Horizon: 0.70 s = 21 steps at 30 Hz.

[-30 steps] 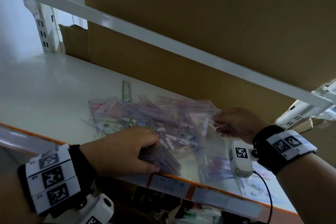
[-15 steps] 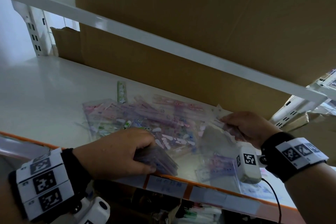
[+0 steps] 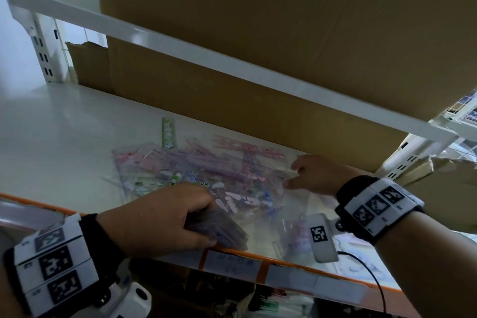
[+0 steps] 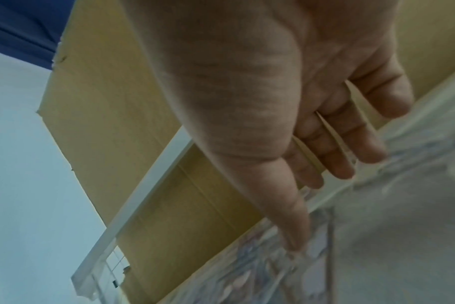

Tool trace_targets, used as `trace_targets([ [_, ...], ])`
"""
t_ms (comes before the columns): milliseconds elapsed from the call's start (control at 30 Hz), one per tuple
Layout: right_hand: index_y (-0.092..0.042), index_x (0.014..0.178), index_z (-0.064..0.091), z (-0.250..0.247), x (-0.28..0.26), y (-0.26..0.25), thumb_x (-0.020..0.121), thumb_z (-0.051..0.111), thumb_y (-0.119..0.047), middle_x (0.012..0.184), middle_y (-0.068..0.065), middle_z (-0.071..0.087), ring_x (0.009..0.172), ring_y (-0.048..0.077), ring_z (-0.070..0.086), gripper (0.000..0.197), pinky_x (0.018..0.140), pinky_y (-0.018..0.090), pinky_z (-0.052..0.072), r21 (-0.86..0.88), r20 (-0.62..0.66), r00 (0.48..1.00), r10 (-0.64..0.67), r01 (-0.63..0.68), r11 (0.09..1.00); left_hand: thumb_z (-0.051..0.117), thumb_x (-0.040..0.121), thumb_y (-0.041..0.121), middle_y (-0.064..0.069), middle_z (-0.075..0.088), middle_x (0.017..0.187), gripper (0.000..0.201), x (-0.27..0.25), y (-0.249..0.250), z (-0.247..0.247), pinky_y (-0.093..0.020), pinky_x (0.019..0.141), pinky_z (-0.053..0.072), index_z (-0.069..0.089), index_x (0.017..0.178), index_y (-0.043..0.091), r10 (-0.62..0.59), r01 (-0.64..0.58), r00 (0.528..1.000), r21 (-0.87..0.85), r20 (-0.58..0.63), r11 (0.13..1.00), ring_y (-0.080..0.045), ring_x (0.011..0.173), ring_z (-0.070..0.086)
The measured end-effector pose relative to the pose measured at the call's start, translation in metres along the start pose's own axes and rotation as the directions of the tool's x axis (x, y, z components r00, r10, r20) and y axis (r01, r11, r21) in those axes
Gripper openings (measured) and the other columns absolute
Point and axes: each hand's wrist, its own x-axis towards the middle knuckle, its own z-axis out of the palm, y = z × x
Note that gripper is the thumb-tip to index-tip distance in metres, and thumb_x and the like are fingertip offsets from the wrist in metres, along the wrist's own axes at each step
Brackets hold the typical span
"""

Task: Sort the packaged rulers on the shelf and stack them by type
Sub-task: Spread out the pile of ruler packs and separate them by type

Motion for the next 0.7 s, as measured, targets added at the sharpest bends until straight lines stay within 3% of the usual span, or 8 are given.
trace_targets([
  [100, -0.011, 0.12, 0.063, -0.001, 0.003, -0.027, 0.081, 0.067, -0.06, 0.12, 0.006, 0.062, 0.103, 0.021, 0.06, 0.063, 0.091, 0.036, 0.05, -0.134, 0.07, 0.997, -0.032, 0.041, 0.99, 0.059, 0.073, 0.066, 0.015, 0.051, 0.085, 0.036, -0.001, 0.001, 0.0, -0.025, 0.069, 0.044, 0.05, 0.083, 0.033, -0.002, 0.002, 1.0, 0.003, -0.001, 1.0, -0.005, 0.08, 0.05],
  [200, -0.008, 0.123, 0.062, -0.005, 0.004, -0.036, 0.081, 0.071, -0.054, 0.125, 0.011, 0.062, 0.11, 0.026, 0.06, 0.063, 0.095, 0.039, 0.048, -0.127, 0.081, 0.996, -0.022, 0.033, 0.991, 0.059, 0.075, 0.066, 0.013, 0.052, 0.086, 0.038, -0.002, 0.002, -0.001, -0.029, 0.07, 0.045, 0.053, 0.086, 0.03, -0.001, 0.001, 1.0, -0.002, 0.007, 1.0, -0.007, 0.08, 0.05],
  [333, -0.019, 0.133, 0.051, -0.006, 0.001, -0.037, 0.07, 0.079, -0.058, 0.13, 0.001, 0.055, 0.107, 0.02, 0.055, 0.079, 0.089, 0.035, 0.047, -0.11, 0.138, 0.99, 0.011, 0.005, 0.994, 0.059, 0.076, 0.065, 0.011, 0.05, 0.088, 0.039, -0.001, 0.002, -0.002, -0.033, 0.072, 0.045, 0.054, 0.088, 0.028, -0.012, 0.012, 0.999, -0.002, 0.03, 1.0, -0.006, 0.08, 0.048],
  [433, -0.02, 0.131, 0.051, -0.003, 0.003, -0.036, 0.064, 0.083, -0.058, 0.127, 0.0, 0.055, 0.105, 0.019, 0.054, 0.083, 0.089, 0.036, 0.048, -0.075, 0.148, 0.987, 0.056, -0.045, 0.996, 0.058, 0.077, 0.064, 0.011, 0.048, 0.085, 0.033, -0.001, 0.003, -0.002, -0.034, 0.071, 0.045, 0.046, 0.08, 0.034, -0.006, 0.006, 0.999, 0.005, 0.043, 1.0, -0.008, 0.079, 0.047],
  [500, -0.016, 0.132, 0.048, -0.001, 0.008, -0.034, 0.064, 0.086, -0.051, 0.129, 0.002, 0.055, 0.105, 0.019, 0.054, 0.086, 0.085, 0.034, 0.048, -0.008, 0.126, 0.988, 0.084, -0.084, 0.996, 0.058, 0.077, 0.064, 0.011, 0.048, 0.084, 0.034, 0.0, 0.003, -0.002, -0.034, 0.071, 0.044, 0.044, 0.079, 0.033, -0.008, 0.008, 0.999, 0.012, 0.042, 1.0, -0.008, 0.078, 0.047],
  [567, -0.011, 0.135, 0.047, 0.002, 0.014, -0.029, 0.066, 0.089, -0.032, 0.126, 0.004, 0.058, 0.101, 0.019, 0.056, 0.083, 0.078, 0.033, 0.05, 0.12, 0.056, 0.992, 0.109, -0.115, 0.986, 0.057, 0.076, 0.065, 0.01, 0.049, 0.085, 0.037, 0.0, 0.003, -0.001, -0.033, 0.071, 0.045, 0.048, 0.082, 0.029, -0.012, 0.011, 0.999, 0.014, 0.034, 1.0, -0.008, 0.078, 0.047],
  [633, -0.012, 0.128, 0.052, 0.003, 0.018, -0.021, 0.068, 0.086, -0.015, 0.106, 0.007, 0.068, 0.089, 0.02, 0.066, 0.069, 0.074, 0.037, 0.058, 0.247, -0.005, 0.991, 0.131, -0.126, 0.961, 0.057, 0.076, 0.065, 0.01, 0.05, 0.085, 0.04, -0.001, 0.002, 0.0, -0.032, 0.07, 0.045, 0.052, 0.085, 0.026, -0.012, 0.012, 1.0, 0.01, 0.025, 1.0, -0.008, 0.078, 0.048],
  [700, -0.017, 0.118, 0.054, 0.002, 0.019, -0.009, 0.069, 0.085, -0.012, 0.095, 0.006, 0.068, 0.082, 0.021, 0.069, 0.058, 0.074, 0.04, 0.061, 0.272, -0.04, 0.99, 0.134, -0.118, 0.955, 0.057, 0.075, 0.065, 0.009, 0.05, 0.084, 0.041, -0.001, 0.001, 0.0, -0.032, 0.069, 0.044, 0.052, 0.085, 0.025, -0.011, 0.011, 1.0, 0.004, 0.019, 1.0, -0.009, 0.078, 0.048],
])
